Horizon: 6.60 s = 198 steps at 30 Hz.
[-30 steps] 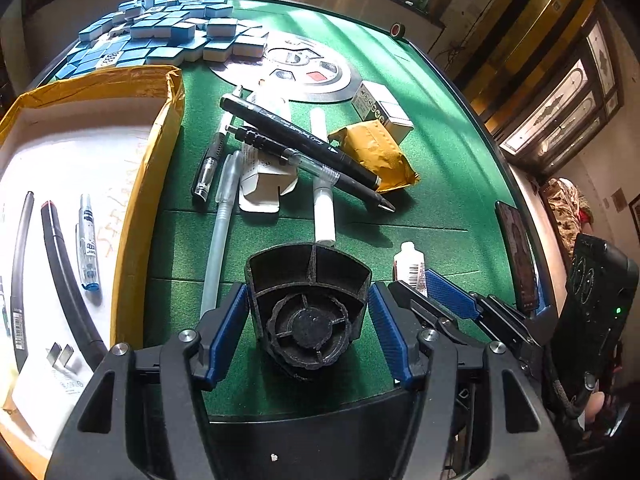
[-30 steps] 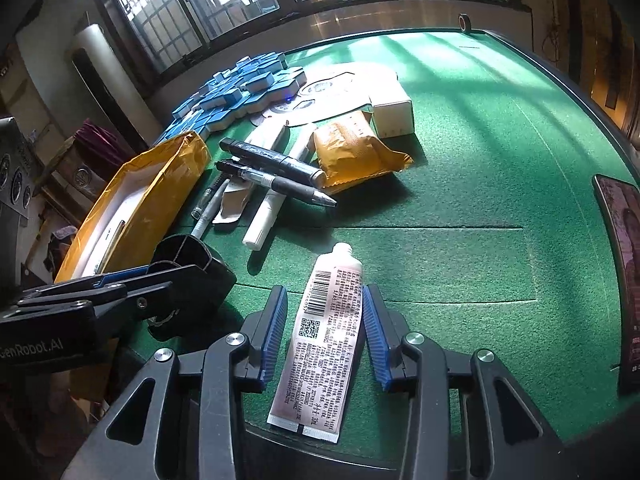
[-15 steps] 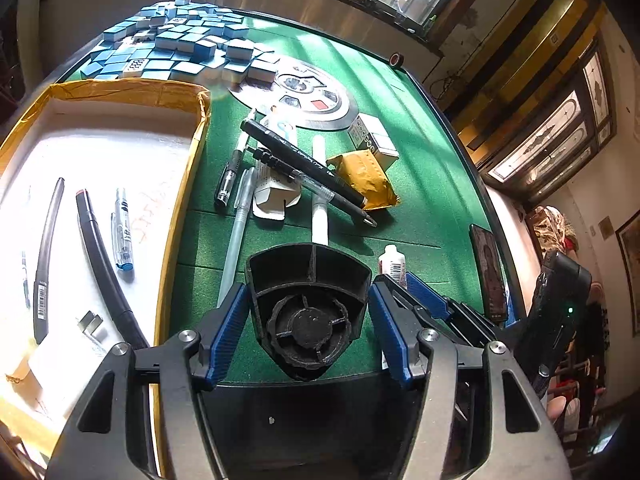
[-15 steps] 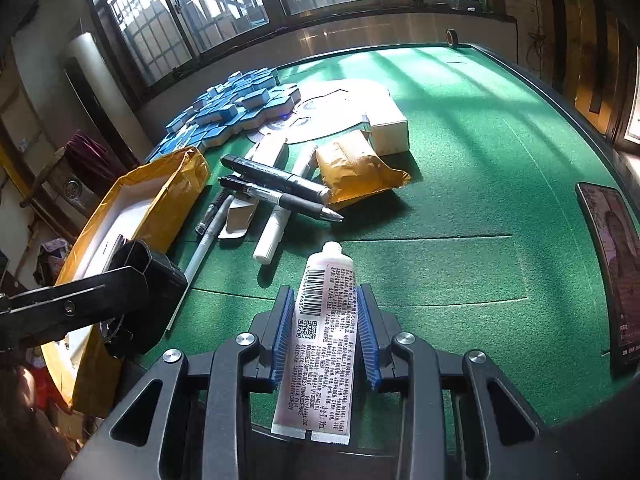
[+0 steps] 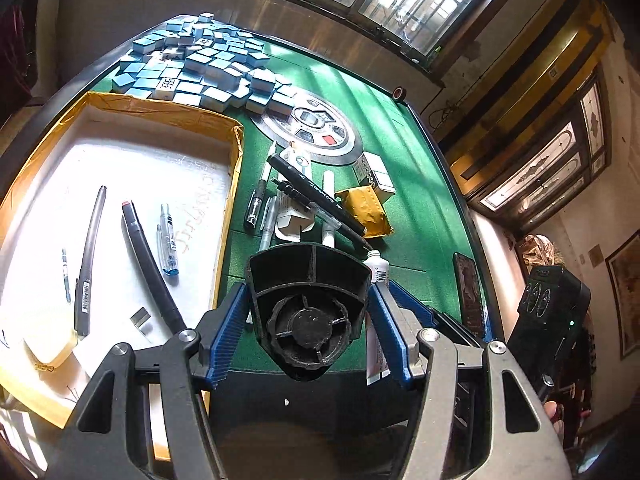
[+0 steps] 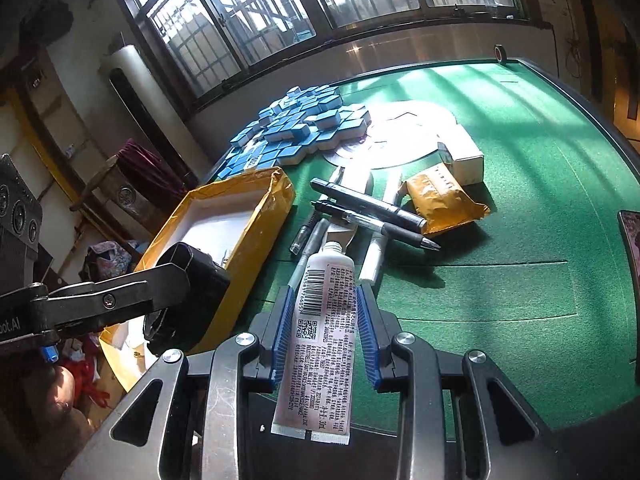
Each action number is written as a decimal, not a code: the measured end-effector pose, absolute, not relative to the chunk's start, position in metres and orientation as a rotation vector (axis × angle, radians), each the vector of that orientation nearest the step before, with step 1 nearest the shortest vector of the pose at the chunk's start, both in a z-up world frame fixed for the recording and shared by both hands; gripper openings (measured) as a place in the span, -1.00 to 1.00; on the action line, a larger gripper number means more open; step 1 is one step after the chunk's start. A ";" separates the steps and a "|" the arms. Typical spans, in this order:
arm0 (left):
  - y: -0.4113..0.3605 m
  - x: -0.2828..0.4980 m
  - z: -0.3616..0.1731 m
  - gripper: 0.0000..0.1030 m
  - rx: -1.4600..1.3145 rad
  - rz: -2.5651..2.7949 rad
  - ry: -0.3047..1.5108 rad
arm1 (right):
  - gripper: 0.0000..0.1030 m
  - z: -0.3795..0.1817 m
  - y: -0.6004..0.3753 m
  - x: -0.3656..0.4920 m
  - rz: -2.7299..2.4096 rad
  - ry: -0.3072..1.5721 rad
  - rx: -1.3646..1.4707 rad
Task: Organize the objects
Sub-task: 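Carry the black part and white tube over the tray with both grippers, then lower the tube and black part into the tray and open both grippers, then move the right gripper to the black marker on the felt and grasp it, then grasp the white marker with the left gripper while the right gripper holds the black marker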
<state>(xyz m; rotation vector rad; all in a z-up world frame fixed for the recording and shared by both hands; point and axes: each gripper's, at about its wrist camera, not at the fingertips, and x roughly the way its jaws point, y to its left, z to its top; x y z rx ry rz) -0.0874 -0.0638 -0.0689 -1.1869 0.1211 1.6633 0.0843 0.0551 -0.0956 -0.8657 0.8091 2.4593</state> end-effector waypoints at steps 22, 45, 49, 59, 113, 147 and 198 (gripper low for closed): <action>-0.103 -0.145 -0.063 0.18 -1.217 1.777 -0.011 | -0.45 -0.081 0.023 0.028 2.627 0.820 -0.926; -0.148 -0.233 -0.095 0.18 -1.340 2.020 -0.049 | -0.45 -0.089 0.011 -0.030 2.685 0.804 -1.044; -0.151 -0.242 -0.109 0.18 -1.377 2.022 -0.036 | -0.45 -0.092 0.015 -0.046 2.681 0.808 -1.064; -0.150 -0.249 -0.126 0.18 -1.412 2.037 0.049 | -0.45 -0.103 0.031 -0.087 2.633 0.765 -1.117; -0.097 -0.128 -0.089 0.29 -1.203 1.912 0.119 | 0.09 -0.130 0.065 0.051 2.552 0.926 -1.059; -0.069 -0.071 -0.098 0.30 -1.202 1.780 0.233 | 0.09 -0.125 0.168 0.020 2.426 0.706 -1.100; 0.036 -0.051 -0.130 0.13 -1.185 1.691 0.482 | -0.74 -0.153 0.101 0.119 2.325 0.861 -1.130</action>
